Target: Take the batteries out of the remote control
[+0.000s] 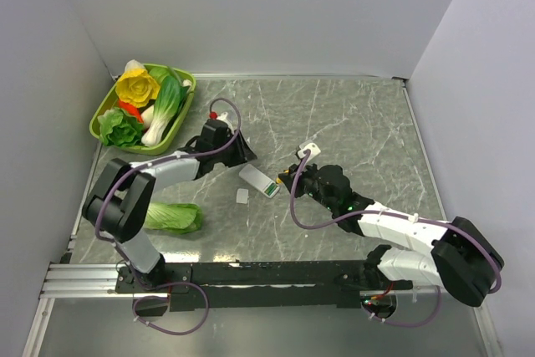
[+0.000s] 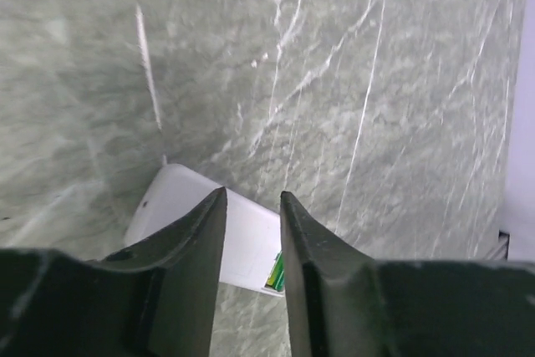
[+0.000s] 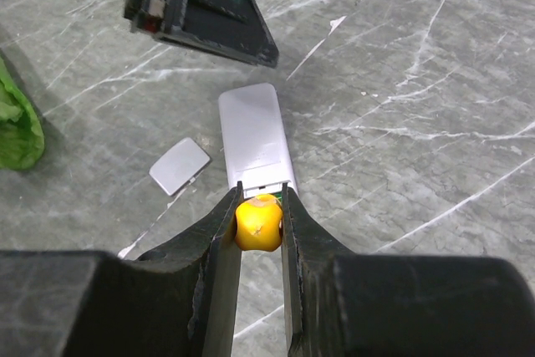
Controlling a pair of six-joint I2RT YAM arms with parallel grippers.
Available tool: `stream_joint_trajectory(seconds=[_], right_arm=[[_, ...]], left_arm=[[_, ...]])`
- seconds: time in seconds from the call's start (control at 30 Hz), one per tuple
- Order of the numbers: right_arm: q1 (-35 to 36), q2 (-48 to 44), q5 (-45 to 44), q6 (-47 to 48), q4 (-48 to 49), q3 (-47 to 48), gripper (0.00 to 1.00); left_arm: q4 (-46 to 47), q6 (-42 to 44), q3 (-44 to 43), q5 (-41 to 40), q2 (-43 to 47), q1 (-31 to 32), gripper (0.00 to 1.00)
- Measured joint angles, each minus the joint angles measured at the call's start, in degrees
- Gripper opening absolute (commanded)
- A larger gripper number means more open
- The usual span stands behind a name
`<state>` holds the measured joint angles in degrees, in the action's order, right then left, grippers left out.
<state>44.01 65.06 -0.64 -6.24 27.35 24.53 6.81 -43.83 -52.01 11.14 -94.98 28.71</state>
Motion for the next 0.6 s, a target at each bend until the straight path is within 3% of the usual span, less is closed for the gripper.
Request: stream_joint_trajectory(seconds=[0.6], right_arm=[[0.0,3.8,0.0,0.4,0.0,1.4,0.0]], left_arm=[[1.4,0.0,0.6,2.1,-4.4,0.5,0.34]])
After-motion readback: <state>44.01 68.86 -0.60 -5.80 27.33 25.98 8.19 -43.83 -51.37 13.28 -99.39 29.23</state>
